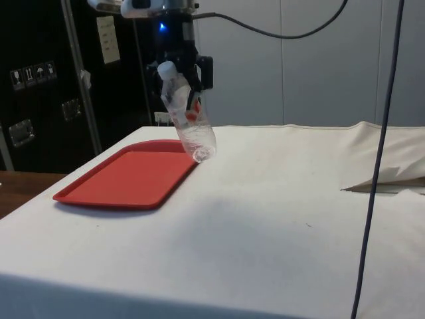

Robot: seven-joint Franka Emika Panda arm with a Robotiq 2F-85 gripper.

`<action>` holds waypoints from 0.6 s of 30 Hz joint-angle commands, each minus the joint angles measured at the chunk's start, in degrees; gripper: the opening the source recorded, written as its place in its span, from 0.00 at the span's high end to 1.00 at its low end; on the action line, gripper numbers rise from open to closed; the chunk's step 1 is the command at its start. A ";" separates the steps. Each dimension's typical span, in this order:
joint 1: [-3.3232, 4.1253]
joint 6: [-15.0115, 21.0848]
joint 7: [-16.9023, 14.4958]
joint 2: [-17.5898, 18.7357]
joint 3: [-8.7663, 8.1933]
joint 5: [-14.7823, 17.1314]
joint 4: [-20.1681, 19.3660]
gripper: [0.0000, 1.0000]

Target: Place the bottle upright on the tray.

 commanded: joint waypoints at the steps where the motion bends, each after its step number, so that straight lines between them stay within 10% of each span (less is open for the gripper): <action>1: -0.17 0.29 -0.92 0.00 -0.11 1.09 0.11 0.67; 18: -0.23 -1.09 -7.16 0.92 -2.81 8.94 2.81 0.67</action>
